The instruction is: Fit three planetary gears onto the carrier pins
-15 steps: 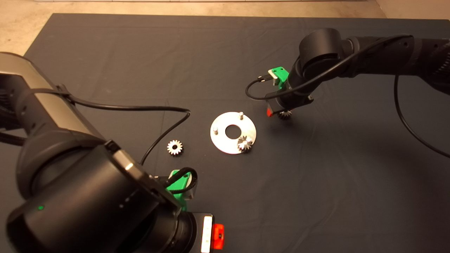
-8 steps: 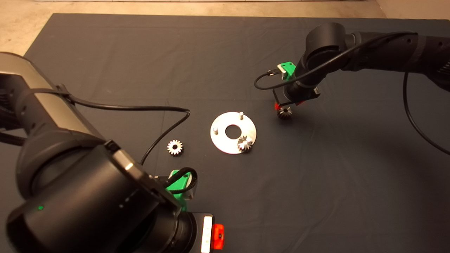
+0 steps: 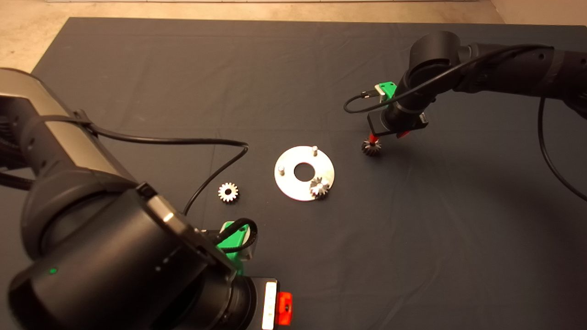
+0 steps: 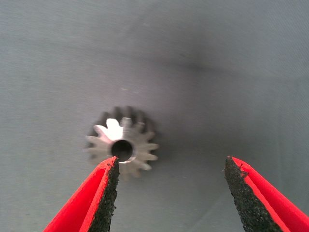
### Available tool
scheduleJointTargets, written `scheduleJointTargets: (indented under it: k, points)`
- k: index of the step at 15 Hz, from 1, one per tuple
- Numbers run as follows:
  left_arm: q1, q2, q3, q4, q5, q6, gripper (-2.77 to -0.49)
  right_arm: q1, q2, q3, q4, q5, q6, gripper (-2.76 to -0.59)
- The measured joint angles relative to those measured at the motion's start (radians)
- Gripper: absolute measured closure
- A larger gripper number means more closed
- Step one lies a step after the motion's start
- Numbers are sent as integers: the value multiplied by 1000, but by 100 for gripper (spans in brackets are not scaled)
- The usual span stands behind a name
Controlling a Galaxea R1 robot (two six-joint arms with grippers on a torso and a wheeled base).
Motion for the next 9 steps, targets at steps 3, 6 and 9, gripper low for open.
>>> scheduleJointTargets:
  k: [3, 6, 9]
  points:
    - [0, 0, 0, 0, 0, 0, -277, -12, 0, -1, 18, 2, -3, -161]
    - [0, 0, 0, 0, 0, 0, -277, -16, -1, -1, 51, 1, -4, -160]
    - [0, 0, 0, 0, 0, 0, -277, -16, 0, -1, 78, 1, -14, -161]
